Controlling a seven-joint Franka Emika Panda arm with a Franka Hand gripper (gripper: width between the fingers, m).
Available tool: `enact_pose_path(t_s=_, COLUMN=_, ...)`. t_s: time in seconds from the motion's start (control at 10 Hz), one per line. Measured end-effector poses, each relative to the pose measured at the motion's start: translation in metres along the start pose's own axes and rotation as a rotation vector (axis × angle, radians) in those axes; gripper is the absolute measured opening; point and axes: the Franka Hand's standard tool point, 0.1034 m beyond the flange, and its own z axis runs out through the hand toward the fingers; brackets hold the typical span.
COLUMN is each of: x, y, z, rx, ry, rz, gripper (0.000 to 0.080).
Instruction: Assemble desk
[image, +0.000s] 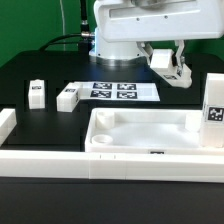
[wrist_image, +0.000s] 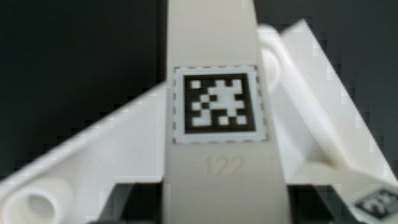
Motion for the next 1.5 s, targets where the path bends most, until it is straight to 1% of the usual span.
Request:
enact_pose_path(t_s=0.1, x=-0.001, y=-0.003, z=0.000, rx=0.010, ry=0.069, rz=-0.011, gripper=0.0290)
enact_pose_path(t_s=0.2, x=-0.002, y=-0.006, z=-0.007, rx=-0.007, ry=0.116, rz=-0.057, gripper=0.0290)
enact_pose_path(t_s=0.3, x=0.002, y=-0.008, z=-0.018, rx=-0.019, ry=0.152, rz=-0.098, gripper=0.0290)
enact_pose_path(t_s=0.4, x=0.008, y=-0.009, z=-0.028, rx=-0.015, ry=0.182, rz=-0.112, gripper=0.0290)
enact_pose_path(t_s=0.5, x=0.012, y=-0.007, z=-0.035, rx=-0.021, ry=0.177, rz=-0.143, gripper=0.0290)
enact_pose_path(t_s=0.7, x=0.011, y=-0.007, z=-0.032, rx=-0.022, ry=0.175, rz=-0.142, gripper=0.0290)
enact_pose_path(t_s=1.0, x=0.013, y=-0.005, z=-0.032, rx=-0.024, ry=0.176, rz=-0.147, gripper=0.0290)
enact_pose_path(t_s=1.1, x=0.024, y=0.006, z=-0.039, rx=-0.056, ry=0.191, rz=-0.242, gripper=0.0290)
enact_pose_path(t_s=1.2, x=0.037, y=0.018, z=-0.049, rx=-0.068, ry=0.208, rz=-0.286, gripper=0.0290)
enact_pose_path(t_s=1.3, x=0.051, y=0.028, z=-0.059, rx=-0.073, ry=0.223, rz=-0.320, gripper=0.0290)
enact_pose_path(t_s=1.4, x=0.058, y=0.036, z=-0.060, rx=-0.070, ry=0.225, rz=-0.315, gripper=0.0290)
enact_pose_path(t_s=1.5, x=0.058, y=0.036, z=-0.060, rx=-0.068, ry=0.236, rz=-0.314, gripper=0.0290)
